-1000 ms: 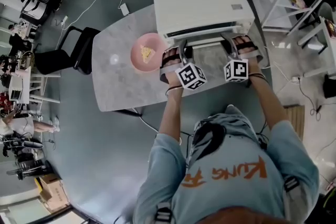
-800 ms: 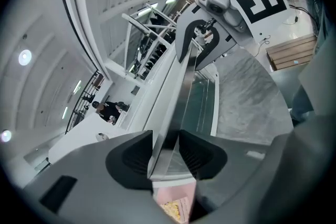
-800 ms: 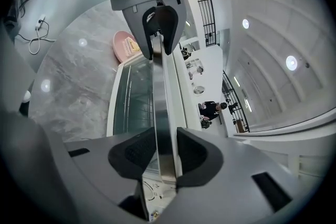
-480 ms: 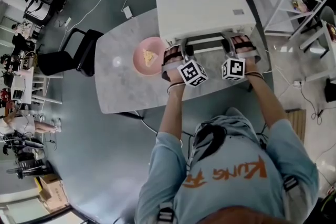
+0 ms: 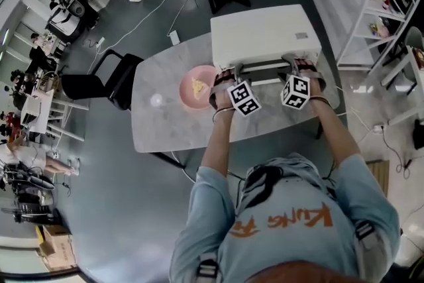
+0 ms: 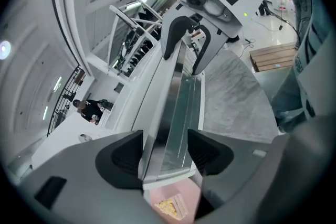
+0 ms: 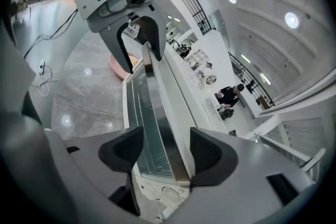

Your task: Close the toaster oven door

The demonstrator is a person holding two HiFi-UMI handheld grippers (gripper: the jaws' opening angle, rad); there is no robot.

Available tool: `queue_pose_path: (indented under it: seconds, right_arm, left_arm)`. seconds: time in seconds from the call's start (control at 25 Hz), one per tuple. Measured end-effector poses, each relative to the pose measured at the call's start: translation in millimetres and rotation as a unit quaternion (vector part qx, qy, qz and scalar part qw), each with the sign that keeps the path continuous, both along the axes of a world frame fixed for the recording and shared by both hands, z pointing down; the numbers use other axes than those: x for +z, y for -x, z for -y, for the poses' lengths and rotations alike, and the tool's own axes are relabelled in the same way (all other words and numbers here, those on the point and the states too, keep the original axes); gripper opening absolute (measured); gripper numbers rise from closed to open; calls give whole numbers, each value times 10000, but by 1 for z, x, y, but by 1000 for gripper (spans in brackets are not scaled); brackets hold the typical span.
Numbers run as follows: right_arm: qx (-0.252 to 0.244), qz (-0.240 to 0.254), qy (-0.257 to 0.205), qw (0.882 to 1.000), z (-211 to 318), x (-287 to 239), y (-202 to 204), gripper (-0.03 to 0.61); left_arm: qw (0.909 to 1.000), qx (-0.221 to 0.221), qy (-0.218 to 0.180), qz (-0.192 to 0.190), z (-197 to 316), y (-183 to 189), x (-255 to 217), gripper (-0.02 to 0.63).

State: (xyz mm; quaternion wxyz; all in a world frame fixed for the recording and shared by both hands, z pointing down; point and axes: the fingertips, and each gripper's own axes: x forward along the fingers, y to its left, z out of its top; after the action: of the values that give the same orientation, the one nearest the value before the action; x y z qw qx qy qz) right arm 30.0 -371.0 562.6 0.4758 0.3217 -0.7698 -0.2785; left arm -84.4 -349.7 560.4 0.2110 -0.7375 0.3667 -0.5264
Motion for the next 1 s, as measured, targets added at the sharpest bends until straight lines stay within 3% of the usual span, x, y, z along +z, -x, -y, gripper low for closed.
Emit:
queue_pose_path:
  seconds: [0.16,0.28,0.36,0.56,0.68,0.88,0.92,1.0]
  right_arm:
    - [-31,741,500,9960,-12,-19,11,296]
    - [-162,1377,590,9886,-20,-42,25,288]
    - [-210,1911,541,9799,-23,-62,34,257]
    - [-176,3132,546,9479,-26,-116,53,145]
    - [-23,3620,494,9309,-28,-139,55,96]
    - [572,4453,234,8933,-30,-165,35,-3]
    - [694,4628,206,8835,-31,-170,30,-3]
    - [931,5005,99,8606,-31,-179,19,-3]
  left_arm:
    - [9990,336,-44,-304,-11,1,-17,249]
    - [9945,349,-106,-980,-15,0,-35,249]
    - [9874,291,-207,-1540,-17,-4,-52,249]
    - [9673,319,-501,-2465,-22,-15,-96,247]
    - [9460,195,-709,-3158,-26,-13,-125,245]
    - [9007,-372,-1069,-4195,-30,-3,-168,210]
    - [8877,-519,-1174,-4422,-31,-1,-176,187]
    - [8491,-893,-1399,-5014,-38,8,-190,86]
